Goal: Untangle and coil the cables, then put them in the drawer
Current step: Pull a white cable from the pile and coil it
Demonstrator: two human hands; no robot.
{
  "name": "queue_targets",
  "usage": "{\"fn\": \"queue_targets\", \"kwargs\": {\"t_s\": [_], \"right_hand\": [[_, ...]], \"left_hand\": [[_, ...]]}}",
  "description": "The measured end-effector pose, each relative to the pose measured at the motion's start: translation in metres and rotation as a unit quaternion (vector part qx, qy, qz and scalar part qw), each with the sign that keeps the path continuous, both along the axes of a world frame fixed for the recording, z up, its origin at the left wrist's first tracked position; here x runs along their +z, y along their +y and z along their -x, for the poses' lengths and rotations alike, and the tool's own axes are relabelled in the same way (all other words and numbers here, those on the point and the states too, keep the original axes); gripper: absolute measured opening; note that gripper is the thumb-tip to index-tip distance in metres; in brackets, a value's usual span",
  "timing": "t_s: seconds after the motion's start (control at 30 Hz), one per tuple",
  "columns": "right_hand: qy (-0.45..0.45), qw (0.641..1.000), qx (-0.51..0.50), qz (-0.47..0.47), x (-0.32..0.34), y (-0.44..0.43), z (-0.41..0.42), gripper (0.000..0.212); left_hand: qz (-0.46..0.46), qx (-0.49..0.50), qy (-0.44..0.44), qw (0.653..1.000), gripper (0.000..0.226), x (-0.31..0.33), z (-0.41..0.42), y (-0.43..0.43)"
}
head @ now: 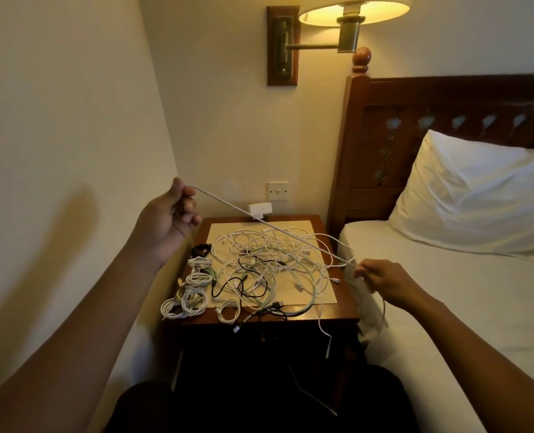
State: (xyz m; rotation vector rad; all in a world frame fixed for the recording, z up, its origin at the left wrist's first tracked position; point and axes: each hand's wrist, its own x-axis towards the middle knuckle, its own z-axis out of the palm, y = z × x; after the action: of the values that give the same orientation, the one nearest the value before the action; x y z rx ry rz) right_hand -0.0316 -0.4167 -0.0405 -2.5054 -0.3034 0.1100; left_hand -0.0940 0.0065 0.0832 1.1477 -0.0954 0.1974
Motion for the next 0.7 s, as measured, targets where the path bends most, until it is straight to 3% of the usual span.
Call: {"fn": "queue_targets", "kwargs": {"t_s": [0.1, 0.13, 0.2, 0.3, 0.43, 0.53, 0.6, 0.7], "right_hand": [[0.092, 0.993, 0.037, 0.057, -0.004, 0.008, 0.002, 0.014], [0.106, 0.992, 0.051, 0.055, 0.001, 0.016, 0.005, 0.021], [0.086, 0.993, 0.079, 0.004, 0.019, 0.038, 0.015, 0.040], [0.046, 0.981, 0.138, -0.130, 0.052, 0.081, 0.041, 0.057], [-0.018, 0.959, 0.211, -0.190, 0.068, 0.118, 0.060, 0.014], [-0.037, 0.957, 0.193, -0.215, 0.061, 0.121, 0.059, 0.019], [-0.044, 0.967, 0.169, -0.188, 0.049, 0.119, 0.054, 0.021], [-0.028, 0.977, 0.150, -0.152, 0.027, 0.123, 0.056, 0.024]], "left_hand": [[-0.130, 0.002, -0.017, 0.991, 0.035, 0.005, 0.013, -0.018], [-0.194, 0.003, -0.023, 0.981, 0.036, 0.008, 0.021, -0.026], [-0.294, -0.012, -0.030, 0.955, 0.038, 0.010, 0.035, -0.046], [-0.357, -0.075, -0.032, 0.931, 0.039, 0.003, 0.044, -0.081], [-0.370, -0.129, -0.012, 0.920, 0.043, -0.012, 0.048, -0.092], [-0.299, -0.167, 0.057, 0.938, 0.039, -0.021, 0.056, -0.078], [-0.132, -0.186, 0.098, 0.969, 0.033, -0.023, 0.060, -0.070], [0.057, -0.149, 0.055, 0.986, 0.026, -0.020, 0.054, -0.058]]}}
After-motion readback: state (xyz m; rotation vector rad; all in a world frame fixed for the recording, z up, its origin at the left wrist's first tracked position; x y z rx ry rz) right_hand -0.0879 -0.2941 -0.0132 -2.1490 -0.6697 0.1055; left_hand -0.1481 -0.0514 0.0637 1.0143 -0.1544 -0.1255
